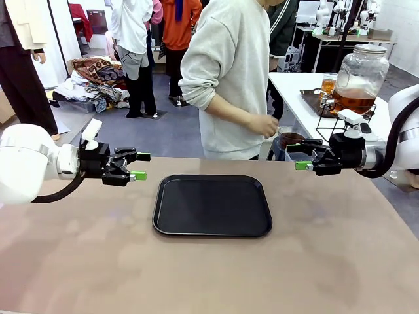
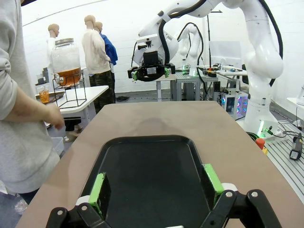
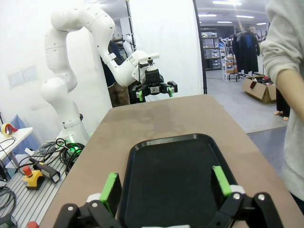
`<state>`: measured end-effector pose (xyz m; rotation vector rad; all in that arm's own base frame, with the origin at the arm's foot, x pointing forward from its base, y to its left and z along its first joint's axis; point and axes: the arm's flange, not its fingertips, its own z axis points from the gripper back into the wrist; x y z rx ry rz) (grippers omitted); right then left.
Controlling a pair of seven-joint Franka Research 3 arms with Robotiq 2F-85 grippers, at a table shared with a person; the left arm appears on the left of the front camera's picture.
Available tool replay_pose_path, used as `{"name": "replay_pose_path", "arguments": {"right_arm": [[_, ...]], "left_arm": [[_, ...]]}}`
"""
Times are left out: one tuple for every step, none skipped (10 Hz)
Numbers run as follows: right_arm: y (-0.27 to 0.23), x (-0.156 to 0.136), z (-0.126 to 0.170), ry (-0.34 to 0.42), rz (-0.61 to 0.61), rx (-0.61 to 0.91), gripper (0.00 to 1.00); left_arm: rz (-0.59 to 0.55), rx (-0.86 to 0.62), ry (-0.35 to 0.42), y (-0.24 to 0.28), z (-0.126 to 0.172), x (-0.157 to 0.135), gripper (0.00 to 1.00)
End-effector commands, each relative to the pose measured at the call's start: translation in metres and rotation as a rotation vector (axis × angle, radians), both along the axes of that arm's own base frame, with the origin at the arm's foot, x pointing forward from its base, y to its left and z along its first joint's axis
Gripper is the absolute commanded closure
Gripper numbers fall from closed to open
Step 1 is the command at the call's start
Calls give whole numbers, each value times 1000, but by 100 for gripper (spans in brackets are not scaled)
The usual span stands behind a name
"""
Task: Pour the drink into the iced cup.
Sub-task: Open the gripper to release the iced cup you were holding.
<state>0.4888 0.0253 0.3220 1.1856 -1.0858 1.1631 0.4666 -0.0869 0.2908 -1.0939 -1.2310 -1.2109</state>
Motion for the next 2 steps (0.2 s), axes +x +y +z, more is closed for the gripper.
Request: {"name": "replay_pose_path", "arguments": {"right_arm": [[1,1,3,-4,2,-3,0],[1,1,3,-4,2,-3,0]], "left_arm": [[-3,-4,-2,-1,2,-1,0],[-3,-4,-2,-1,2,-1,0]]}}
